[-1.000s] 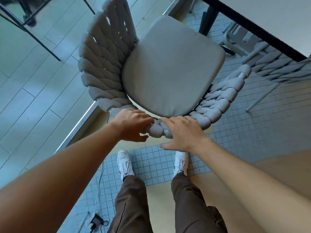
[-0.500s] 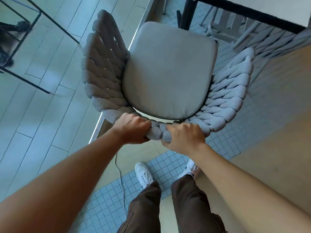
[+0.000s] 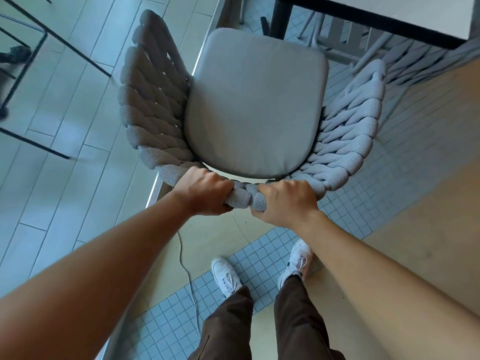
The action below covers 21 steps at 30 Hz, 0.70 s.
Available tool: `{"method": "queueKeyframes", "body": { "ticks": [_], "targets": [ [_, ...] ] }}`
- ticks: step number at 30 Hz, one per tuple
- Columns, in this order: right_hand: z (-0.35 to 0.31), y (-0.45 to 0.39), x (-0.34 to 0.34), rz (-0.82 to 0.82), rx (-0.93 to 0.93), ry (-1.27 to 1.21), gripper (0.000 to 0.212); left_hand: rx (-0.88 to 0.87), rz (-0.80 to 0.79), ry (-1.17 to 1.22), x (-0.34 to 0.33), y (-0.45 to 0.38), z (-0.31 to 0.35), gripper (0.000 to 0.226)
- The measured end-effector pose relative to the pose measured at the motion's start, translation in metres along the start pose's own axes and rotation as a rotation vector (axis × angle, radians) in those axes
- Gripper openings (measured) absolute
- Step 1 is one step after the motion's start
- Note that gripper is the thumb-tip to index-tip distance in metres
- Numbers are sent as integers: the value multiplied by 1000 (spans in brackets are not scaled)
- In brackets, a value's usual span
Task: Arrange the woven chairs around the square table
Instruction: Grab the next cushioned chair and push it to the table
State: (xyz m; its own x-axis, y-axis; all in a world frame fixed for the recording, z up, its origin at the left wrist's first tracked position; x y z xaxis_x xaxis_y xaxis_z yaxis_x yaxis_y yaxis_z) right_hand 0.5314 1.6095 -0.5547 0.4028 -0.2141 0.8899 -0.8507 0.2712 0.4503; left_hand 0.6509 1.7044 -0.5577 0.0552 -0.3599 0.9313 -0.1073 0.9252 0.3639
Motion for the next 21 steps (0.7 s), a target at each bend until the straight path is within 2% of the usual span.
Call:
{"method": "queueKeyframes", "body": {
  "ticks": [8,14,17,19,21],
  "targets": [
    [9,-17,3,22,-9,2,47,5,-1,-4,3,-12,-15,45],
    [12,-19,3,-25,-43,-60,47,64,-117,11,-3,-16,-17,48],
    [11,-14,9,-128,-61,-138,48,81,-224,68,-2,-14,-14,63],
    [11,-7,11,-242,-64,-168,60,101,-257,94,3,-11,-11,78],
    [15,9,17,-289,-74,-166,74,93,-257,98,15,-5,-3,89]
  ]
}}
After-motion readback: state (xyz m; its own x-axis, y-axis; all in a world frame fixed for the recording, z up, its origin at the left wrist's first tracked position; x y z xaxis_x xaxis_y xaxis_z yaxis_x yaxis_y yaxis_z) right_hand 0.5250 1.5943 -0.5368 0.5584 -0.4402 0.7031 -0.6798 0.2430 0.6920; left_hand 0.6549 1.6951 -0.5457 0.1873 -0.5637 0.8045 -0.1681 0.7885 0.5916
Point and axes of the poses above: each hand's wrist, its own y-axis away from the middle knuckle, its own x-axis out of the back of the hand, z = x × y, the point moved 6 cm from there along -y, towards the middle knuckle, and after that the axes turned 12 degrees about -z, right-handed, at the moved point
